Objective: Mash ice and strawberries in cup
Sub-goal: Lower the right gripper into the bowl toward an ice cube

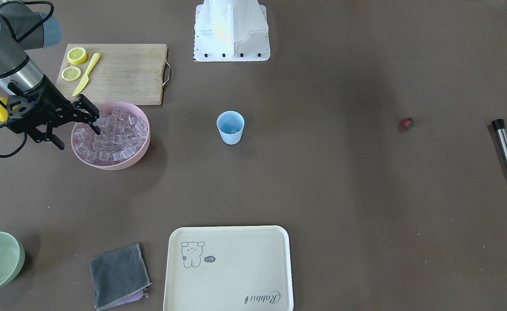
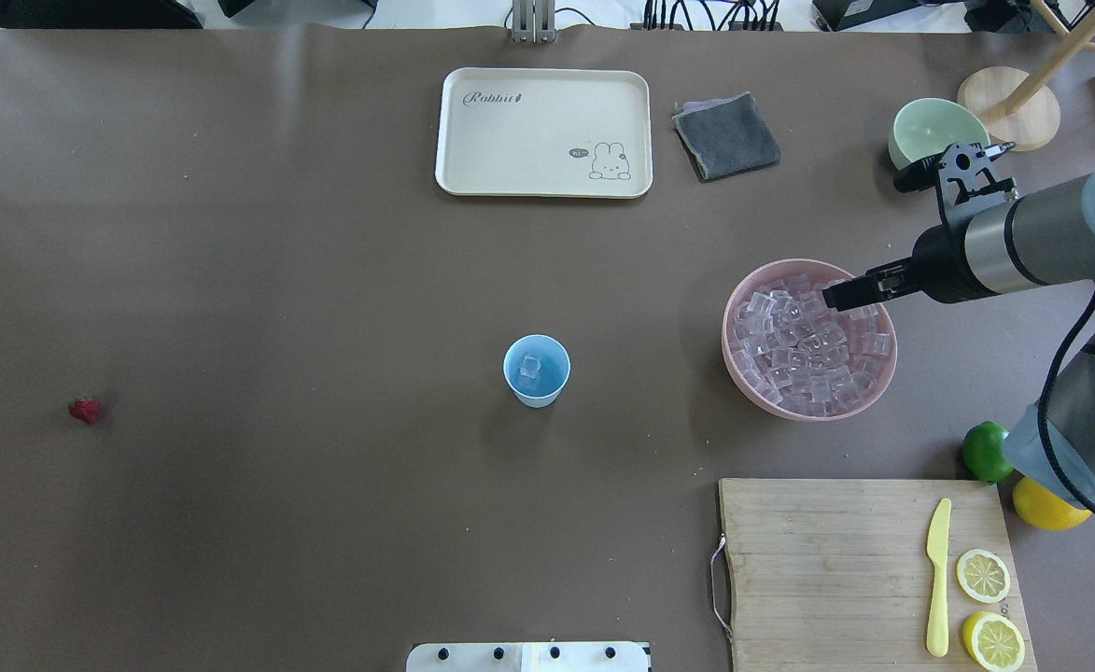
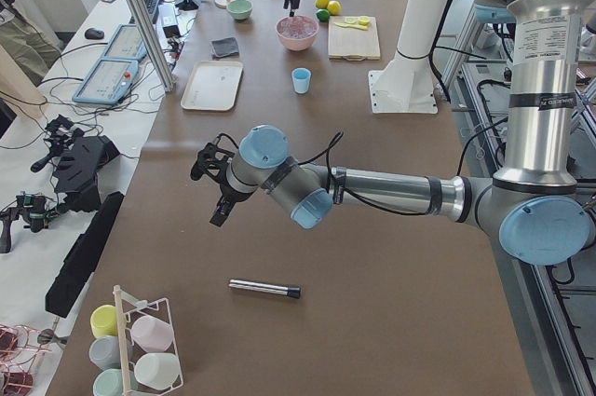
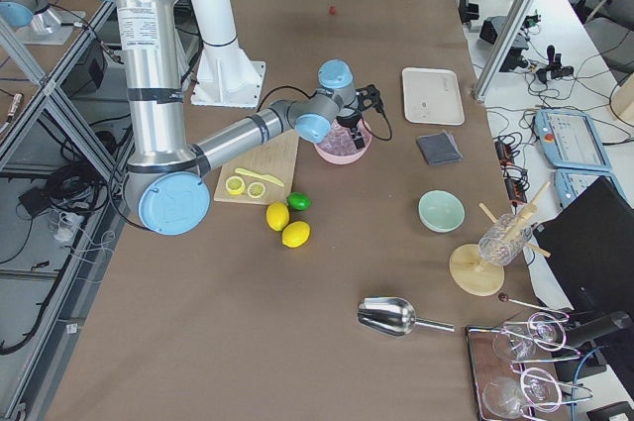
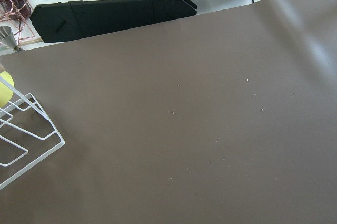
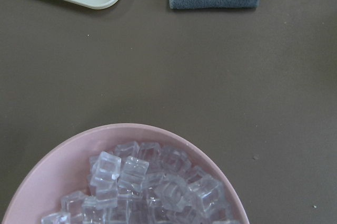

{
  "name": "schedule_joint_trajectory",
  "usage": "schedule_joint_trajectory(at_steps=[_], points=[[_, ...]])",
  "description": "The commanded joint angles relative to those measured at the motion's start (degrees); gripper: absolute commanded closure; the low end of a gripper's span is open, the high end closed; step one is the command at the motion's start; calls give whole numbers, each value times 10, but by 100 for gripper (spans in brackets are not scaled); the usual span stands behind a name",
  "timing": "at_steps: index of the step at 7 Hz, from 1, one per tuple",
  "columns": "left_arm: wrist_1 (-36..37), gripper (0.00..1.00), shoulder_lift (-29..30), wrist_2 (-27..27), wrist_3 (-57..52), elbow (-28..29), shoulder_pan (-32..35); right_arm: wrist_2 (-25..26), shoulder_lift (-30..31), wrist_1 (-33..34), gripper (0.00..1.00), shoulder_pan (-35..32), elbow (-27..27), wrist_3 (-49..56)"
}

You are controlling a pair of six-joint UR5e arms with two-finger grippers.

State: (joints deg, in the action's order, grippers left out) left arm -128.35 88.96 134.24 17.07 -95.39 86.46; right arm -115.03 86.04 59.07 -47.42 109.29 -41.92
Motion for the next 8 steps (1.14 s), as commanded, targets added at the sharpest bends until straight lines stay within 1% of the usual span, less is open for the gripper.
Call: schedule_joint_trajectory(at_steps=[1,2,3,4,6,7,8], points=[[0,2,2,0,2,5,-9,15,6,9,1,17,29,-4],[-1,2,0,1,1,5,-9,45,4,56,1,49,41,1],[-1,2,-1,1,1,6,-9,93,1,98,1,89,56,2],[-1,2,0,1,0,13,-9,109,-6,130,1,104,72,2],[-2,2,0,1,-2,27,-9,173,-14,173,1,145,75,2],[-4,2,-1,1,-1,26,-9,192,-30,202,1,160,71,2],[-11,2,-2,1,0,26,-9,197,-32,206,1,163,66,2]])
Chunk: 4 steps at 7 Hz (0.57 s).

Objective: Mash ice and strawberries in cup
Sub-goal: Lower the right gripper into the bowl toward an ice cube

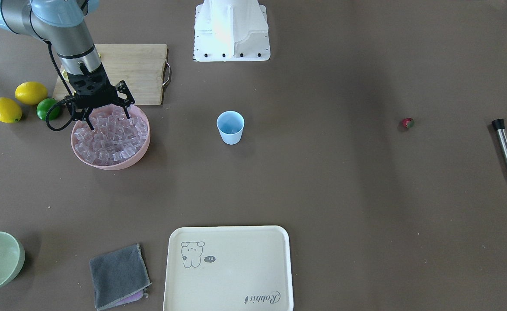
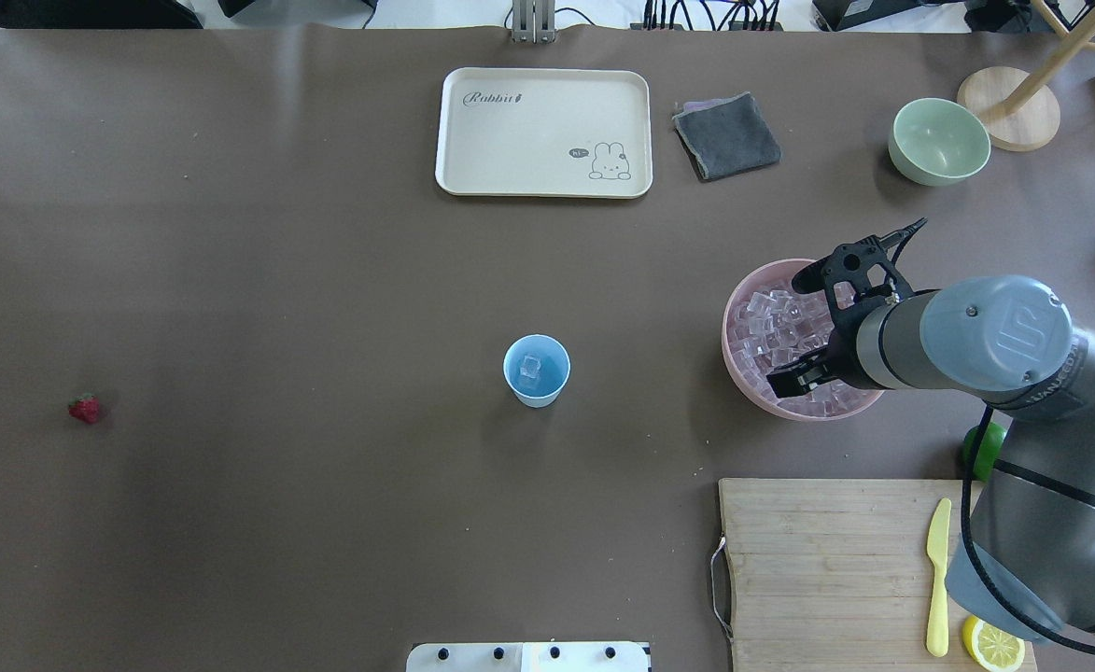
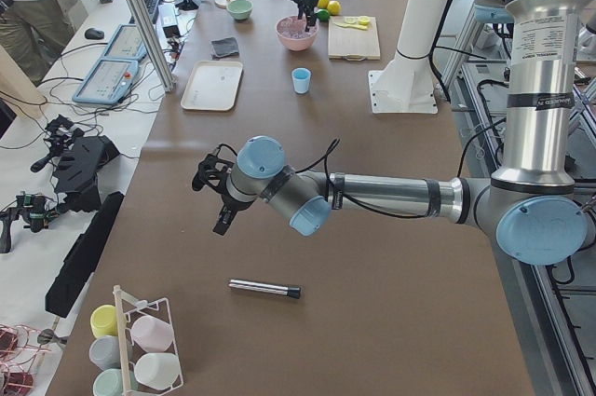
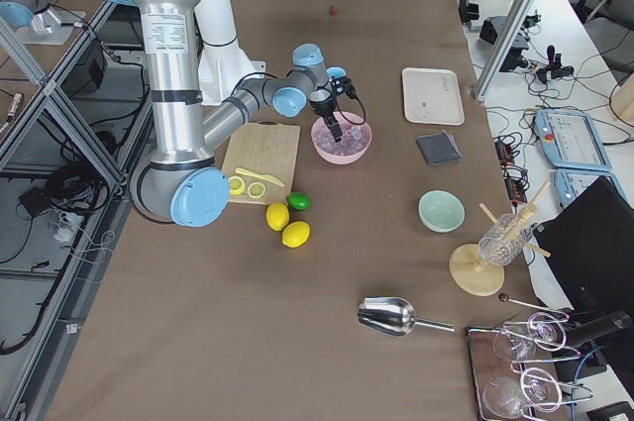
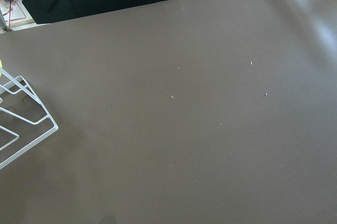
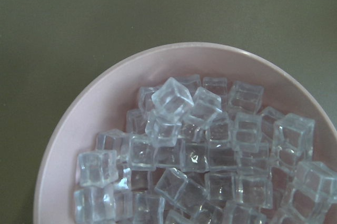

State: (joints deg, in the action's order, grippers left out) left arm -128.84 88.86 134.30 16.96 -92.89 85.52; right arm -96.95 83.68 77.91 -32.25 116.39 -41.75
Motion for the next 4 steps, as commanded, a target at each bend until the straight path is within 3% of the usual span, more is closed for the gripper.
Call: schedule_joint_trajectory(at_steps=[1,4], points=[[-7,2,-5,0,0,-1,0,20,-8,17,1,15,-19,0],[-13,2,-6,0,1,2,0,24,-24,18,1,14,-41,1]])
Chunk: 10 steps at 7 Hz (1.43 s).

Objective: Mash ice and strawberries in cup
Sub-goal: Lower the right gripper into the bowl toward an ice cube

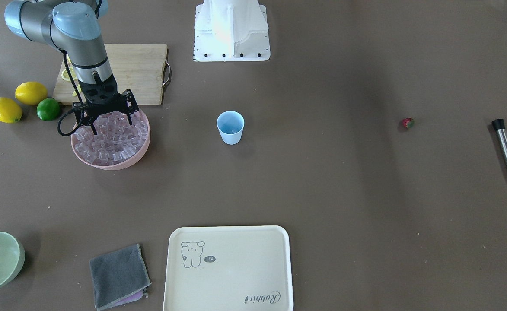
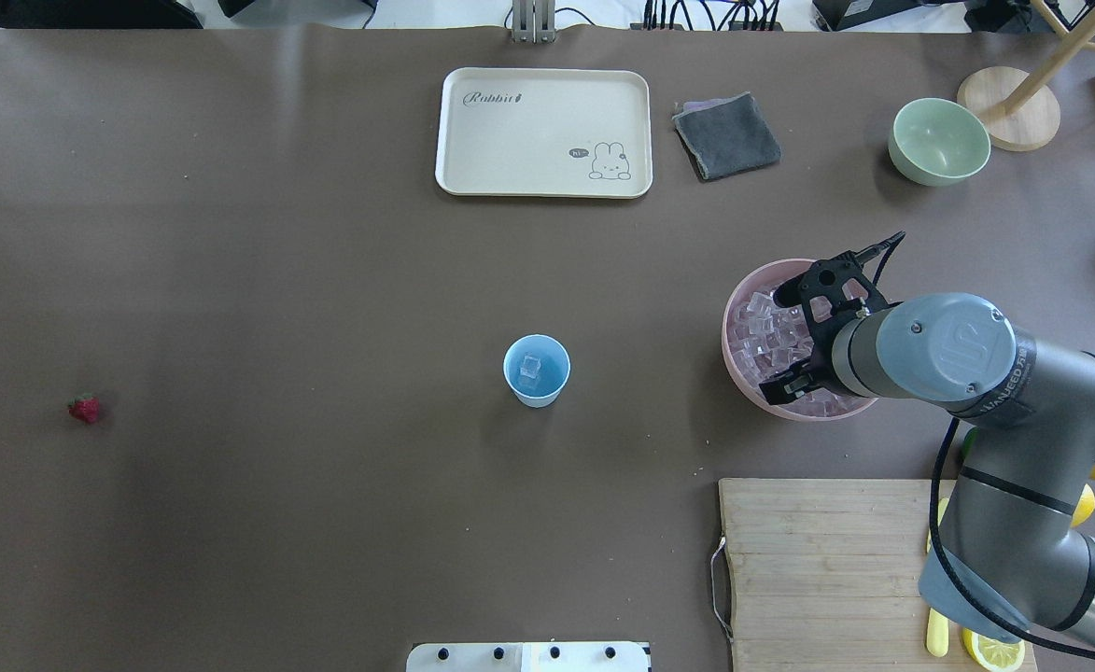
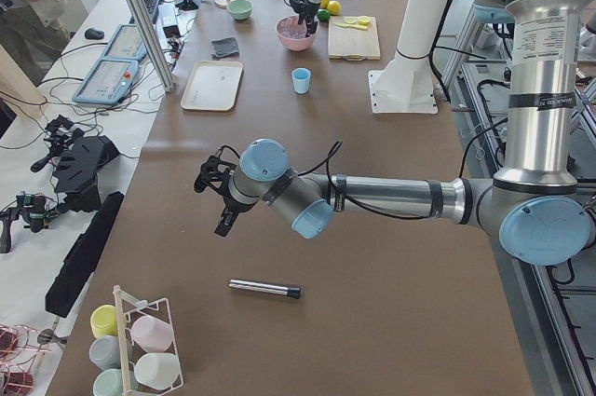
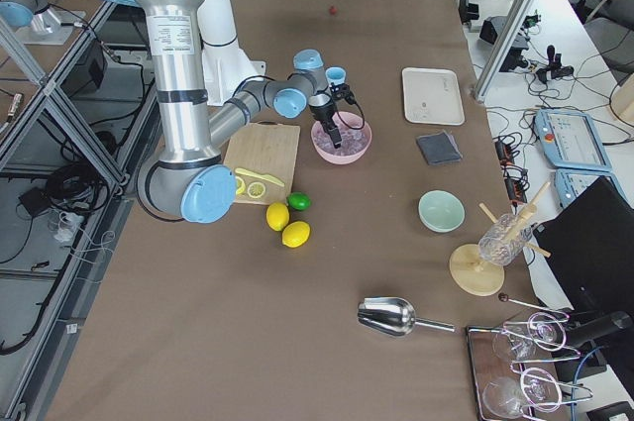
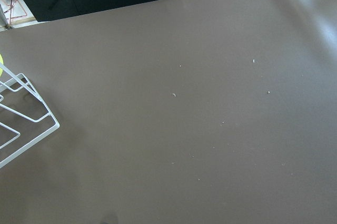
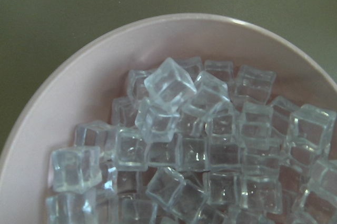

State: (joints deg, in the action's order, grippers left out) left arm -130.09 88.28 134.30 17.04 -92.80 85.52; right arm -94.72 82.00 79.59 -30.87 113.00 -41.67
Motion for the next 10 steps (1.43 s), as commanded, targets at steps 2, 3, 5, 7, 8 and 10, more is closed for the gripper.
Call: schedule_joint_trajectory(at_steps=[2,3,5,7,8,10], points=[[-1,2,1,0,1,3,0,2,-31,2,19,-2,-44,-1],[-2,2,1,0,1,0,0,-3,-35,7,44,-5,-45,1],[-2,2,0,0,1,2,0,-20,-60,49,100,-23,-32,3],[-2,2,0,0,1,2,0,-44,-59,71,100,-45,-14,4],[-2,2,-1,0,1,1,0,-44,-60,72,100,-46,-15,3],[-2,2,0,0,2,0,0,-39,-61,70,100,-46,-13,1]])
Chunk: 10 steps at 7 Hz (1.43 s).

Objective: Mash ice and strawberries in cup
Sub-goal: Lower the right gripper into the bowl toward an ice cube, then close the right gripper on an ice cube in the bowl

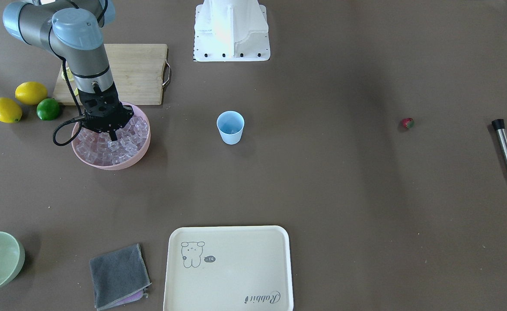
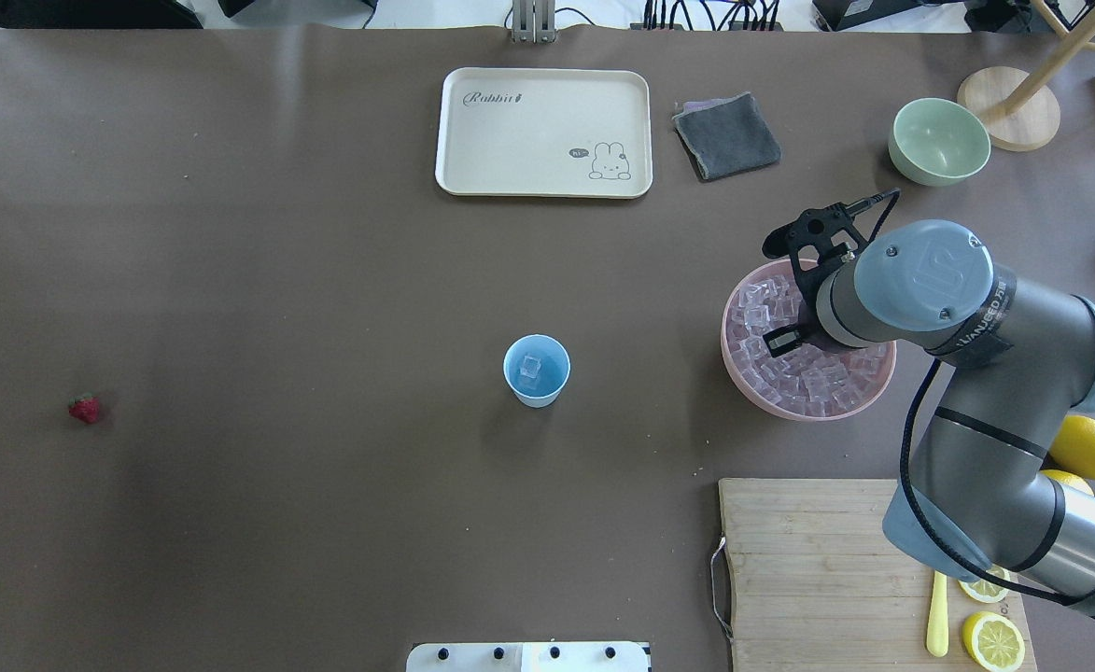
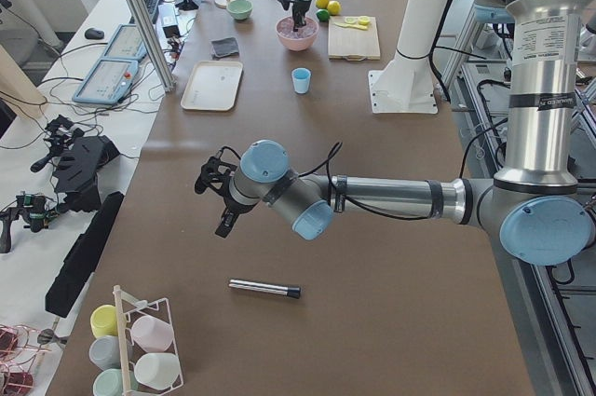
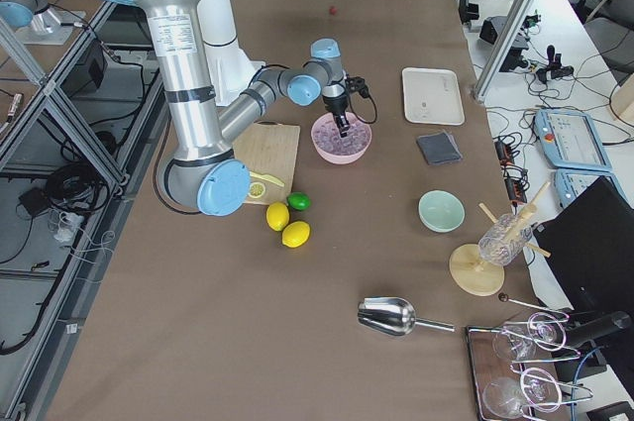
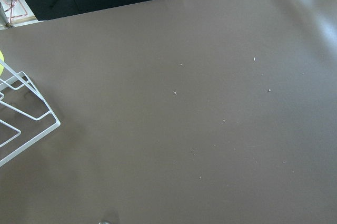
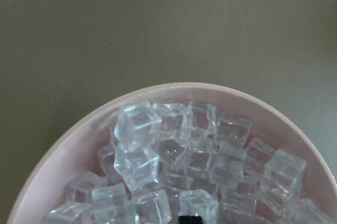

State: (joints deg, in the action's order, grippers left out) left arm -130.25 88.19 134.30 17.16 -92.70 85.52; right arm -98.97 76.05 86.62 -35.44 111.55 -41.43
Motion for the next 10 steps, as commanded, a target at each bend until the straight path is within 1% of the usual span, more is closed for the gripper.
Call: schedule_joint_trajectory(at_steps=[1,2,4,7,8,10], points=[[0,2,1,0,1,0,0,8,-2,-1,4,2,-1,-4],[0,2,2,-1,2,-1,0,10,-2,-1,1,2,0,-6],[0,2,4,0,3,-2,0,13,-1,-1,1,1,-4,-6],[1,2,8,-1,5,-1,-8,30,-3,-1,1,11,-37,-1],[1,2,12,-1,5,0,-12,38,-10,-1,3,15,-46,-1],[1,2,13,-1,5,-1,-12,38,-18,1,84,15,-49,-1]])
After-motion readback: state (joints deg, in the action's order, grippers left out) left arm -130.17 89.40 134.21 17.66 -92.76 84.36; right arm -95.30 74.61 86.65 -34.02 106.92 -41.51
